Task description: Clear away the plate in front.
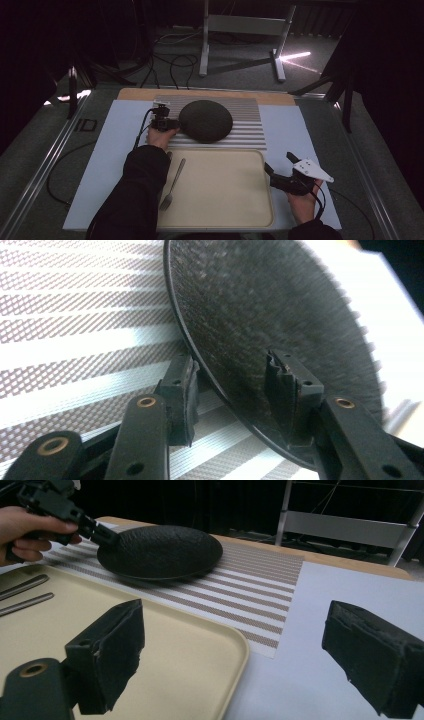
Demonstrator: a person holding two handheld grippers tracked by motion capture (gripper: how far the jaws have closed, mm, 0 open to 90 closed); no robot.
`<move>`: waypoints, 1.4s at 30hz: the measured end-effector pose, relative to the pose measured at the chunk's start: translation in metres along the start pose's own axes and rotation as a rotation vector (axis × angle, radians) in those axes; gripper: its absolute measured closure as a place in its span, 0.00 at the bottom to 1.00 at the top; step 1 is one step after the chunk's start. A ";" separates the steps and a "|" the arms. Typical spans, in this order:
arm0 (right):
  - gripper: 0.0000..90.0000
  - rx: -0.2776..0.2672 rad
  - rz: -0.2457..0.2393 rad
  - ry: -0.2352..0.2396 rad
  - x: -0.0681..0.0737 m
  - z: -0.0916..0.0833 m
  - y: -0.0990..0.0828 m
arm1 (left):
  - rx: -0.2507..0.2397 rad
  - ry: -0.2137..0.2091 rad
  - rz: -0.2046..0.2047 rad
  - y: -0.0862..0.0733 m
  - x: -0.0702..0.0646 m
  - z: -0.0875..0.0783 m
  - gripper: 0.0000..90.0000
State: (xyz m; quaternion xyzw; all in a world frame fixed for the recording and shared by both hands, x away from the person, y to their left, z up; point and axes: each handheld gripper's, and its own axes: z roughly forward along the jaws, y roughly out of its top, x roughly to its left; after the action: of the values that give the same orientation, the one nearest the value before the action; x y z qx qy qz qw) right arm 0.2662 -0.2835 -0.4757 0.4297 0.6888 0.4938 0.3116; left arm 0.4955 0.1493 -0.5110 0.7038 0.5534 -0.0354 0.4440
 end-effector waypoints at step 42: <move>0.11 0.012 0.010 -0.046 -0.006 -0.002 -0.002 | -0.028 -0.077 -0.396 0.009 -0.036 0.002 0.95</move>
State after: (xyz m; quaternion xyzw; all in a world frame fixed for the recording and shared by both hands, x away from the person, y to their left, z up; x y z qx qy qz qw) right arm 0.2666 -0.2903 -0.4768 0.4461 0.6822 0.4812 0.3226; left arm 0.4896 0.1209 -0.4876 0.5730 0.6641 -0.1415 0.4590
